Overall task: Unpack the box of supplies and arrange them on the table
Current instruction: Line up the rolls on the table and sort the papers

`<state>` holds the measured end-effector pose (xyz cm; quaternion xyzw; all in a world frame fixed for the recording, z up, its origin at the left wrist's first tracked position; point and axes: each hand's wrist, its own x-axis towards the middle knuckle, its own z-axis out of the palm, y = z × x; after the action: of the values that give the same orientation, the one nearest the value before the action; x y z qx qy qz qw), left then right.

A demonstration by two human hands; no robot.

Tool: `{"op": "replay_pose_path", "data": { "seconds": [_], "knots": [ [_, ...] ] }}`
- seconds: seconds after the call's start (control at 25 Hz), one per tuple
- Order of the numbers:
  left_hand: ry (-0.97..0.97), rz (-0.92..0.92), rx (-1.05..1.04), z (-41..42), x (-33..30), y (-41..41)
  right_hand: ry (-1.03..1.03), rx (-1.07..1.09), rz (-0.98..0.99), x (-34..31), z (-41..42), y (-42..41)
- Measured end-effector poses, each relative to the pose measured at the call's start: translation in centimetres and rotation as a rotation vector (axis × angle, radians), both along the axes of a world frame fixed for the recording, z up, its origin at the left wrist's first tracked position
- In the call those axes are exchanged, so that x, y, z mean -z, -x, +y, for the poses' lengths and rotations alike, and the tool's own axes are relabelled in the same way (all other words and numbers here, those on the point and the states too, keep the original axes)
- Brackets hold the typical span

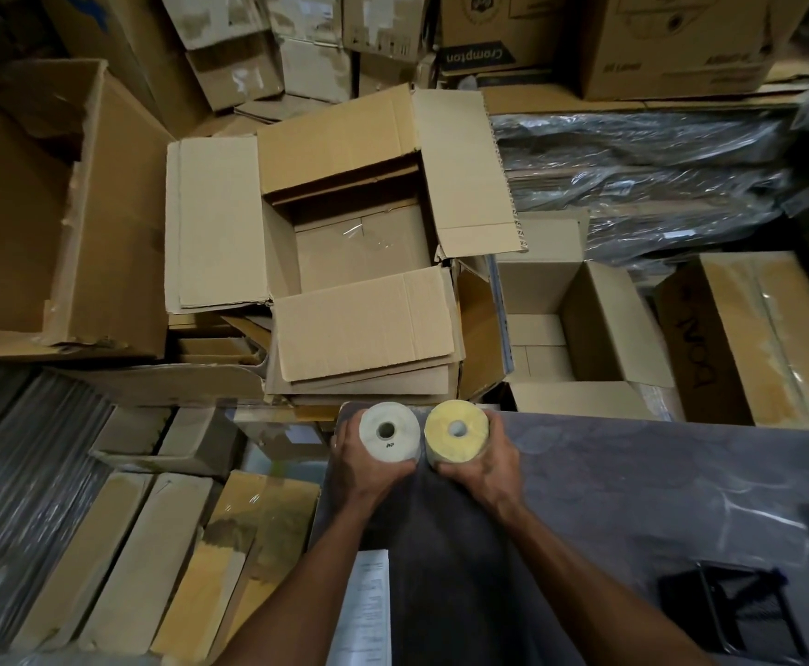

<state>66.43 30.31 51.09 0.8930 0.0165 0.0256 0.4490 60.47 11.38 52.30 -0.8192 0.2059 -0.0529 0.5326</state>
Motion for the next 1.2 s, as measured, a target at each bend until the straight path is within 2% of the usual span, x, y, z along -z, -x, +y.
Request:
{"op": "replay_pose_path", "data": {
  "seconds": [0.8,1.2],
  "knots": [
    [-0.028,0.035,0.015,0.3,-0.3,-0.5,0.012,-0.002,0.143,0.6,0.1,0.7],
    [-0.047,0.084,0.016,0.0,-1.2,0.2,-0.005,0.043,0.218,-0.4,1.1,6.4]
  ]
}}
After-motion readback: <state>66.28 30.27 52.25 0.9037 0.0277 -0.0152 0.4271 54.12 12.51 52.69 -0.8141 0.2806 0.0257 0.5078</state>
